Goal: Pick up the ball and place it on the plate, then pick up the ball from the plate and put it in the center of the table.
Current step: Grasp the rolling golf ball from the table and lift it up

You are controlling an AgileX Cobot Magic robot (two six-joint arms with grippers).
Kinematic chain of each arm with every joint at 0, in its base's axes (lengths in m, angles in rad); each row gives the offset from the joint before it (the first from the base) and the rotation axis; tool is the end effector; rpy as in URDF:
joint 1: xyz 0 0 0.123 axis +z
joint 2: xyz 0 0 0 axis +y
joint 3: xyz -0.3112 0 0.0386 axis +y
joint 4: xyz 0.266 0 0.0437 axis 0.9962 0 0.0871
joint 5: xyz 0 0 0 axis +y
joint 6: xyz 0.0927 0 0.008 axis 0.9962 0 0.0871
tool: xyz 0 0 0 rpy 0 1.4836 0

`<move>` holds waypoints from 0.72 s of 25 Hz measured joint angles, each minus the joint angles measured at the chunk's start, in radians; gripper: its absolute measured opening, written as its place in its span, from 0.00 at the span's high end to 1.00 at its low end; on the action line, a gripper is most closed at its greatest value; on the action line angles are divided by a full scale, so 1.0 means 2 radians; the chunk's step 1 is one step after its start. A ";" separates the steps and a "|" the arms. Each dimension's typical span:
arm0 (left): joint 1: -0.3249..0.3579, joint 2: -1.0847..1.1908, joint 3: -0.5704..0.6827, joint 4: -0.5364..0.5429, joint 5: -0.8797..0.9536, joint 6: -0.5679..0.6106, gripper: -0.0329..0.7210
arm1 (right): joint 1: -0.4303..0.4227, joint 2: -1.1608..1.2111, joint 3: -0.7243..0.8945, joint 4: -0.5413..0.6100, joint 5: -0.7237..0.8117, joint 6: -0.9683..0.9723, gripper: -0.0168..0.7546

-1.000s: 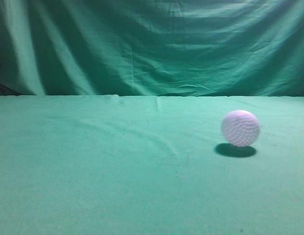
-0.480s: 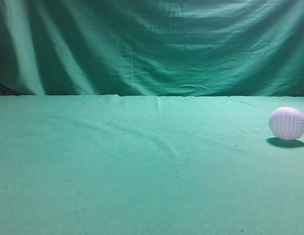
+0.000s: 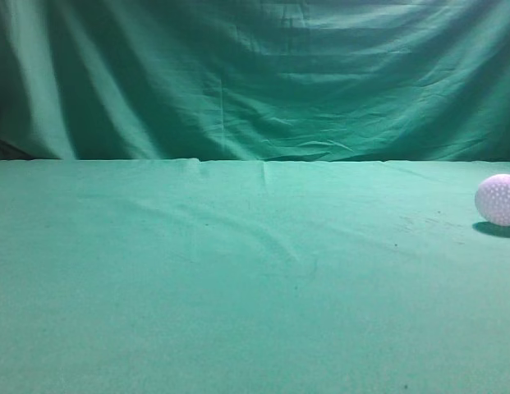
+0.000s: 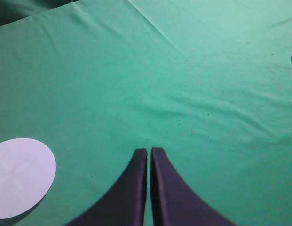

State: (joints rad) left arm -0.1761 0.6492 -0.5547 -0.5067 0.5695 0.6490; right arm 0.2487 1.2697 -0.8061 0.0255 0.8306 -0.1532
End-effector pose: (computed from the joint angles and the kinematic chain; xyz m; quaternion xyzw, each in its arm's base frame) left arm 0.1162 -0.0454 0.3158 0.2302 0.8281 -0.1052 0.5001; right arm 0.2274 0.0596 0.2648 -0.1897 0.9650 0.0194 0.1802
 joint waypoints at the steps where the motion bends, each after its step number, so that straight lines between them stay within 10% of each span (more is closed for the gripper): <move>1: 0.000 0.000 0.000 0.000 0.000 0.000 0.96 | 0.000 0.008 -0.001 0.000 -0.003 0.000 0.19; 18: 0.000 0.000 0.000 0.000 0.000 0.000 0.96 | 0.000 0.231 -0.125 0.001 0.011 0.072 0.11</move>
State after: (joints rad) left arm -0.1761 0.6492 -0.5547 -0.5067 0.5695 0.6499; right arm 0.2487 1.7327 -1.0568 0.0273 0.8517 -0.0093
